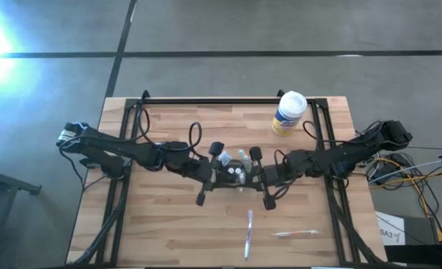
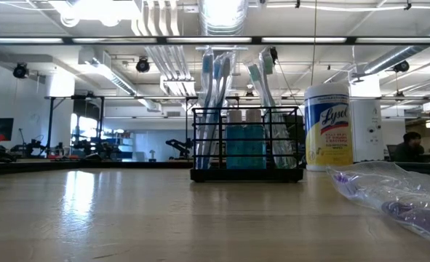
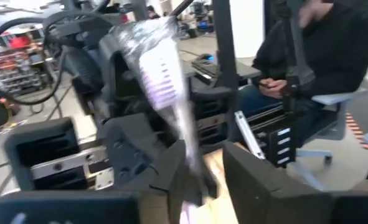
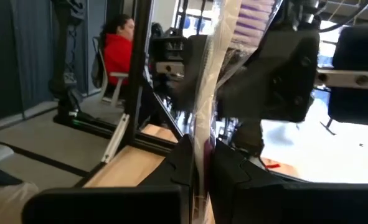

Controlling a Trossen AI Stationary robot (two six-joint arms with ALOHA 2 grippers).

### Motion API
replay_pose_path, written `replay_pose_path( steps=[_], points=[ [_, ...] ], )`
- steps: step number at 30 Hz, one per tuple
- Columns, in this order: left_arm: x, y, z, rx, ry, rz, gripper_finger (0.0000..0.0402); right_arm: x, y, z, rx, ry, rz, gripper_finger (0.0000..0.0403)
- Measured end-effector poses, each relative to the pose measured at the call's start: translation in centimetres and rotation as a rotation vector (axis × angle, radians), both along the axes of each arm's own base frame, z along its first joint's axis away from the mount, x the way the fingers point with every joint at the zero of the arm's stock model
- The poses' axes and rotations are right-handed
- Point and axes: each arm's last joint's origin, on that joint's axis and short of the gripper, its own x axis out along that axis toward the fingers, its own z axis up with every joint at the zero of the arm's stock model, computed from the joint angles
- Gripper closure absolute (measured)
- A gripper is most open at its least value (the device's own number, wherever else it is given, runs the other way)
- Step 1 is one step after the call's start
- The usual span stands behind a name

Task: Pick & Place toothbrushing station
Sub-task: Put the purple toothbrush into the wire organizer

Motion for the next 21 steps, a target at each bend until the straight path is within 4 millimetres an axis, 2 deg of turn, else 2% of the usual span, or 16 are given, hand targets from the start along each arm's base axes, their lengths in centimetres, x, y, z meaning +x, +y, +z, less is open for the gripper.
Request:
replay_pose_path(
  steps=[5,12,16,21],
  points=[
    [-0.5,0.0,0.3,-0.01,0.024,-0.01,0.0248,-0.5,-0.2,-0.5,-0.009,0.01,-0.006,0.0388],
    [-4.9,0.2,1.3,0.016,0.102,-0.041,0.0224,-2.2,-0.9,-2.6,0.027,-0.02,0.038,0.0388],
    [-7.8,0.5,0.6,-0.044,0.1,-0.002,0.0238,-3.1,-2.0,-4.2,0.023,-0.002,-0.045,0.0388],
    [-10.8,0.8,-3.6,-0.119,0.116,0.155,0.0305,-4.0,-3.0,-6.1,0.04,-0.023,-0.137,0.0388]
  ],
)
